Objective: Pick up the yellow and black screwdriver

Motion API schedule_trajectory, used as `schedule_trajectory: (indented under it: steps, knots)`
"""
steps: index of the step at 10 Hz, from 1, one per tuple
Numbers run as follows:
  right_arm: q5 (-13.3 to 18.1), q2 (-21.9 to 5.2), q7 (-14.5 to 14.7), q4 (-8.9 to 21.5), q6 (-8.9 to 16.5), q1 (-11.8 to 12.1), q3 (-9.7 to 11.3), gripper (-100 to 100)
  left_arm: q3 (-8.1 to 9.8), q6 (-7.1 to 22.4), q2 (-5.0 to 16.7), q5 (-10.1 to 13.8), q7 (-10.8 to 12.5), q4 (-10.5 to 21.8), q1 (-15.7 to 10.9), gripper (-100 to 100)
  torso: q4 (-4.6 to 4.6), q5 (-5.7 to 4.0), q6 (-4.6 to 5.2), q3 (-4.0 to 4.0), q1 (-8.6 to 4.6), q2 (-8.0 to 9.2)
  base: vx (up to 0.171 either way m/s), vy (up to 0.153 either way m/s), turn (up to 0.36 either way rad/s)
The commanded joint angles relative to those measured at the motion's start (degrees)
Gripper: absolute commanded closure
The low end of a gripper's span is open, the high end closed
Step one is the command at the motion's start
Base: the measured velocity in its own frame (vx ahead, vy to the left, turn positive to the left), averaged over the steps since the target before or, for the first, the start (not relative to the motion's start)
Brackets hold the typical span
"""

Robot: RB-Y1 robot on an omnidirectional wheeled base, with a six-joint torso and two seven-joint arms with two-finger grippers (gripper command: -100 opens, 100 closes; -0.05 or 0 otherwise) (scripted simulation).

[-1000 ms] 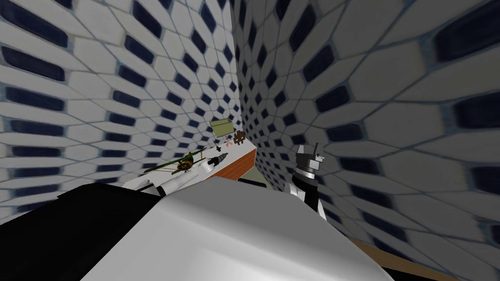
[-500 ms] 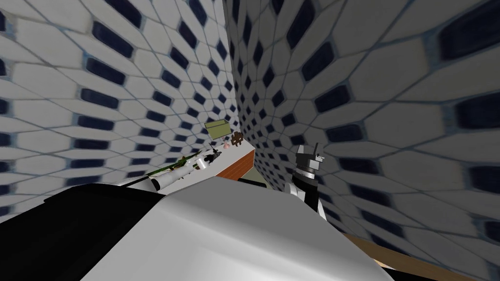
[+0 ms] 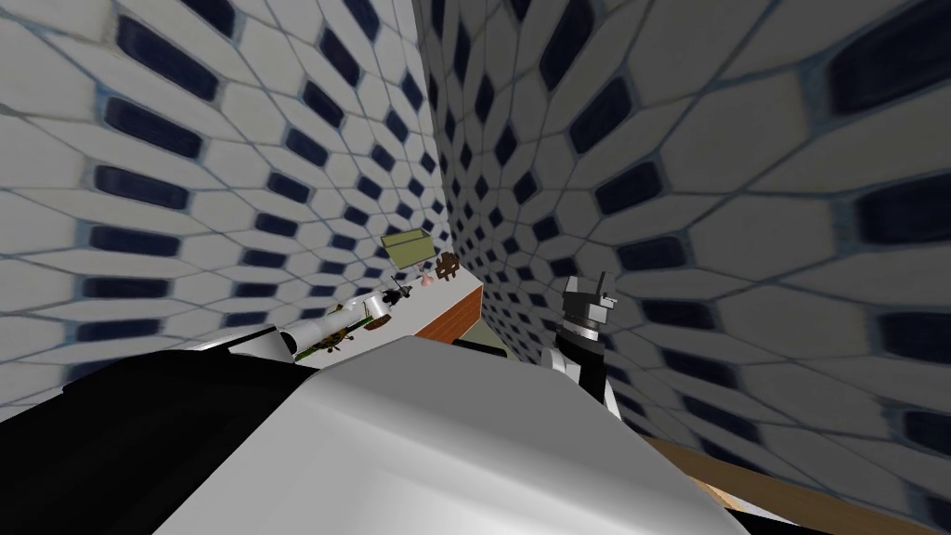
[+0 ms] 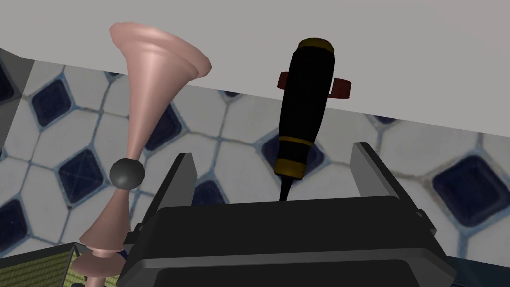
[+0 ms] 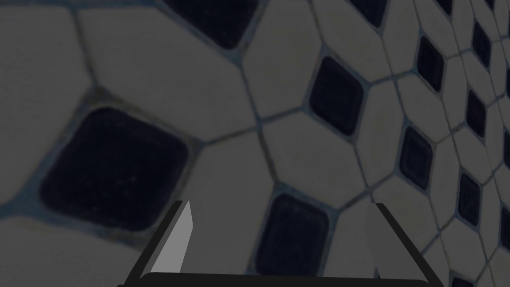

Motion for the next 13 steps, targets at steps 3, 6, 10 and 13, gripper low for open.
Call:
schedule_trajectory:
  steps: [3, 6, 10, 13]
  knots:
    - [0.0, 0.0, 0.0, 0.0, 0.0, 0.0, 0.0, 0, -0.49, 1.79, 2.21, -0.54, 0.54, 0.69, -0.71, -100, 0.0, 0.02, -0.02, 0.02, 0.01, 0.04, 0.025, 0.016, -0.044]
    - [0.0, 0.01, 0.0, 0.0, 0.0, 0.01, 0.0, 0, 1.17, 1.69, 0.65, -1.57, -2.17, -1.48, 0.82, -100, 0.01, -0.01, -0.05, 0.03, -0.2, 0.06, 0.034, -0.036, 0.122]
    - [0.0, 0.0, 0.0, 0.0, 0.0, 0.0, 0.0, 0, 1.73, 1.65, 0.12, -1.91, -3.07, -2.24, 1.35, -100, 0.02, -0.01, -0.01, 0.07, -0.09, 0.13, 0.021, -0.023, 0.071]
    - [0.0, 0.0, 0.0, 0.0, 0.0, 0.0, 0.0, 0, 1.73, 1.65, 0.12, -1.91, -3.07, -2.24, 1.35, -100, 0.03, 0.0, -0.01, 0.09, -0.05, 0.17, -0.003, 0.003, -0.011]
